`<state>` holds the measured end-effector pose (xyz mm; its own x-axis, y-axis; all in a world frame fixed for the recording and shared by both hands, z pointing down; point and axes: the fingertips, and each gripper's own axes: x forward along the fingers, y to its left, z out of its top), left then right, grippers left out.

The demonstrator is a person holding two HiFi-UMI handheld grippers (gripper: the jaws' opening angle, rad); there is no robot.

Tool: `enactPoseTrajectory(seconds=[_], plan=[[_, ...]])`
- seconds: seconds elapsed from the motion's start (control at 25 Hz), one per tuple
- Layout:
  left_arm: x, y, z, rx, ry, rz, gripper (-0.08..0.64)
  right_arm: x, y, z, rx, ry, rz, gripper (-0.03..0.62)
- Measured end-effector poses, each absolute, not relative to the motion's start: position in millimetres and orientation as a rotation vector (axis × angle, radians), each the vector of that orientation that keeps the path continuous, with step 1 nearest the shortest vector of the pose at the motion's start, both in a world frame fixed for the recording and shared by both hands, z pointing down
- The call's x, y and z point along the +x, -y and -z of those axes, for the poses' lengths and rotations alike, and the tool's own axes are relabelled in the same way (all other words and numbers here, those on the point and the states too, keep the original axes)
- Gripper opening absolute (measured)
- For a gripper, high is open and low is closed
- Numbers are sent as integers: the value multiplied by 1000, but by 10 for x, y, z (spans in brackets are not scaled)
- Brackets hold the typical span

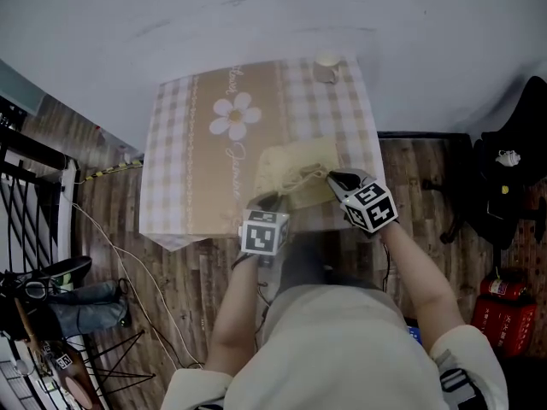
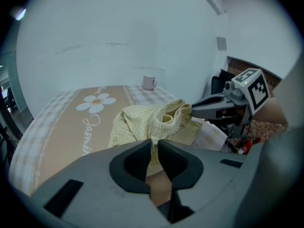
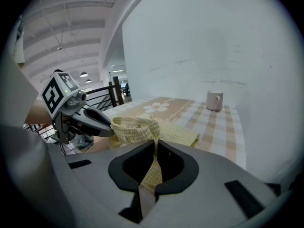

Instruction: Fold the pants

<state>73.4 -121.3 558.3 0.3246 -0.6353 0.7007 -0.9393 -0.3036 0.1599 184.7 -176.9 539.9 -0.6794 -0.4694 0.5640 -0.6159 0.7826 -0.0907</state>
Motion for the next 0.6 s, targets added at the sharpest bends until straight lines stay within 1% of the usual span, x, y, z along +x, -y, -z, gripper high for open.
enactPoseTrajectory(seconds=[0.08,0.12,0.16,0.2,0.44,0.6], plan=[[725,1111,-5620,2028,1381,-710,38,1887,1714,-5446,829,2430,-375,15],[718,1061,-5641,2026,1381,-704,51,1912,1684,-5464,841,2425,-381,15],[710,1008,-5663,2025,1380,-697,90,1936,1649,-5472,852,2425,-394,15],[701,949,-5679,2021,1379,-691,110,1957,1611,-5473,862,2429,-412,15],[708,594,-5534,1988,1419,-585,108,2059,1294,-5432,912,2449,-466,26],[762,400,-5378,1988,1460,-483,62,2100,1031,-5309,958,2496,-492,26]])
